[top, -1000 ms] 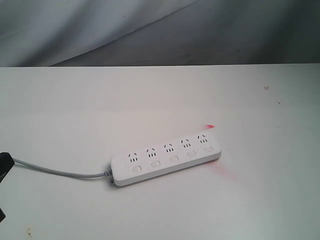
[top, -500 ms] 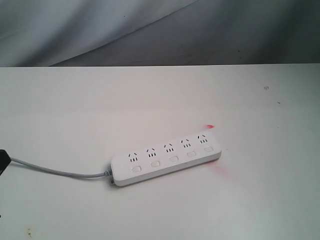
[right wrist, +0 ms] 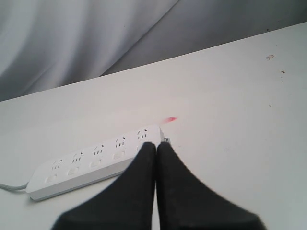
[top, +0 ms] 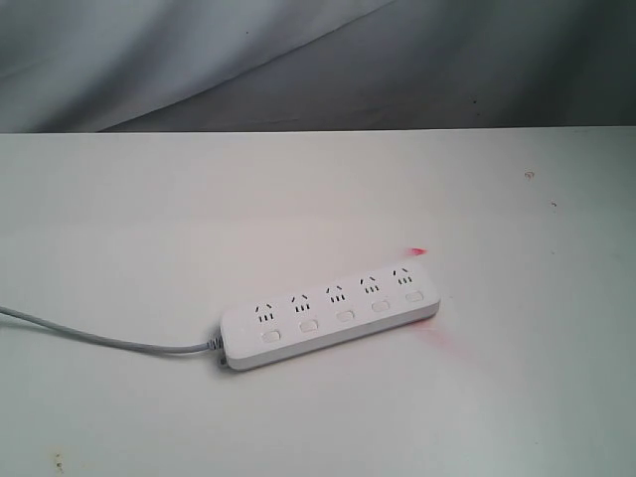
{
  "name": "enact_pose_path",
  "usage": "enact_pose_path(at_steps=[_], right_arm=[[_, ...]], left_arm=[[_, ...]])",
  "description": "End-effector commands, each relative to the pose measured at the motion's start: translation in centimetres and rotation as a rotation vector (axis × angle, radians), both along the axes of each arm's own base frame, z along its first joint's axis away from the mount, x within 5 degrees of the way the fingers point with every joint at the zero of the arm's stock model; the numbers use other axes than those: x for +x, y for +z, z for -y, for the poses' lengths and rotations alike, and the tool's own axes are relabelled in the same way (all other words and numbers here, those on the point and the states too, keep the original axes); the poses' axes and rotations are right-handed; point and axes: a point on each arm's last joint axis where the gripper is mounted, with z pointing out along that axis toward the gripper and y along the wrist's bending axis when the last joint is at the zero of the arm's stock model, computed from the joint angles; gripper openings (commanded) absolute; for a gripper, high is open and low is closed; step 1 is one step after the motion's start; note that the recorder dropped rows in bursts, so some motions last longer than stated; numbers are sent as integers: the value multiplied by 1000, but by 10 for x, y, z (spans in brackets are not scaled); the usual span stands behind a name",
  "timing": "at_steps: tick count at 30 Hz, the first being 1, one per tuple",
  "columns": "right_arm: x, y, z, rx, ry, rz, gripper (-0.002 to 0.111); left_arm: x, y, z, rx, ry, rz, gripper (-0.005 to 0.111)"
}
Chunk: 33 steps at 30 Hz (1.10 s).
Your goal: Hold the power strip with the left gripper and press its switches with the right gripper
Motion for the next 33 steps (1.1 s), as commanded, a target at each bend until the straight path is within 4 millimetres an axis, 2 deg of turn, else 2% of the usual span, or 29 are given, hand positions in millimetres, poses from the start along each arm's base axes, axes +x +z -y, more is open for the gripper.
enact_pose_path(at_steps=[1, 18, 33], right_arm=[[0, -2, -1, -12, 10, 5, 0], [0, -2, -1, -12, 10, 5, 0], [0, -2, -1, -12, 10, 5, 0]], left_arm=[[-6, -1, -7, 43, 67, 44, 0], [-10, -5, -20, 128, 265, 30, 0], [-10, -5, -21, 133, 279, 37, 0]])
